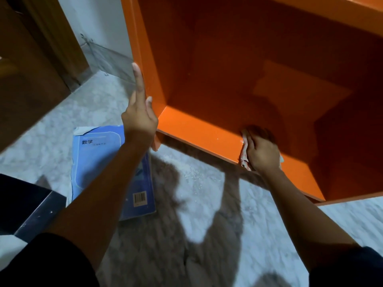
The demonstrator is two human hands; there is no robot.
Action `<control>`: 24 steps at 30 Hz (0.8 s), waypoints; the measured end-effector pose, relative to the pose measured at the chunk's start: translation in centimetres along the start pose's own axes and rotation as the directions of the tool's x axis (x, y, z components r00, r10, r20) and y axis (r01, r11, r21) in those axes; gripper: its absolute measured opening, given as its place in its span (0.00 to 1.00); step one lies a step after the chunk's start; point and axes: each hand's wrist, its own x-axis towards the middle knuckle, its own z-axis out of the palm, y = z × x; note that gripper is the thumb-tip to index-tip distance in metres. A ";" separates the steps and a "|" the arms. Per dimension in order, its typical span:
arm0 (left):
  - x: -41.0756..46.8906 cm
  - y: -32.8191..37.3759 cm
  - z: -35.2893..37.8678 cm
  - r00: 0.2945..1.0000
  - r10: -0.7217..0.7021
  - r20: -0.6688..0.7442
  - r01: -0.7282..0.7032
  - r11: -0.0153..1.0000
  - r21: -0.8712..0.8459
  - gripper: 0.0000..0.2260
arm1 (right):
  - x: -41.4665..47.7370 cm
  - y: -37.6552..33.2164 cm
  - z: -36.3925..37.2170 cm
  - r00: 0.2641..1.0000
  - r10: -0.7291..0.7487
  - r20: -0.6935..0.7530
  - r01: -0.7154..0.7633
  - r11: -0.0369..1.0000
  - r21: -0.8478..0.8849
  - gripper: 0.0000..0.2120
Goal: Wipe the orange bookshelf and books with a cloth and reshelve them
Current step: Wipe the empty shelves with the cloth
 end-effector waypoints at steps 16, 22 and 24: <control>0.3 -0.9 0.0 0.998 0.040 0.040 -0.038 0.998 -0.046 0.27 | 1.3 -7.3 2.6 0.918 -0.378 0.121 0.355 0.918 0.180 0.18; 0.3 -1.0 -0.4 0.993 0.038 0.108 -0.023 0.990 -0.136 0.28 | -0.4 -8.9 2.9 0.891 -0.450 0.063 0.422 0.871 0.252 0.14; 0.3 -0.9 -0.4 0.993 0.034 0.111 -0.012 0.981 -0.191 0.28 | -1.5 -9.4 2.9 0.884 -0.464 0.052 0.437 0.862 0.258 0.13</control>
